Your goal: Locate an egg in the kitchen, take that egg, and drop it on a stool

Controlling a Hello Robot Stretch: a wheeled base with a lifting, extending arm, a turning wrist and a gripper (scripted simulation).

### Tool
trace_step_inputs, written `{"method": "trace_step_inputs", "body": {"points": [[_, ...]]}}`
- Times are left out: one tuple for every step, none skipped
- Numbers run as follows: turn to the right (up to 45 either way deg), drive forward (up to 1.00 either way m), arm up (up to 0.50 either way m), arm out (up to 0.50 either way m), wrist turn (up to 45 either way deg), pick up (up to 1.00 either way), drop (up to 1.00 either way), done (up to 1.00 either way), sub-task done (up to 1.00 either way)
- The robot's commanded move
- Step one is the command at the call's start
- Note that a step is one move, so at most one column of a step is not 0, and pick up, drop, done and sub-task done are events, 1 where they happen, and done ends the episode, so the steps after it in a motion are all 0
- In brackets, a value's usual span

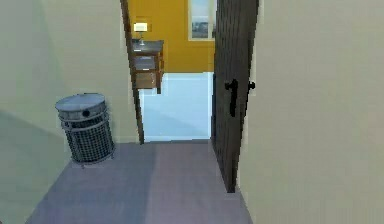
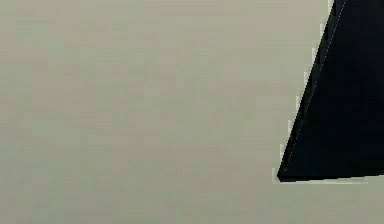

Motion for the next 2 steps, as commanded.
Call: {"method": "trace_step_inputs", "body": {"points": [[-3.0,0.00,0.00,0.00,0.0,0.00,0.00,0.00,0.00],[0.0,1.00,0.00,0.00,0.0,0.00,0.00,0.00,0.00]]}}
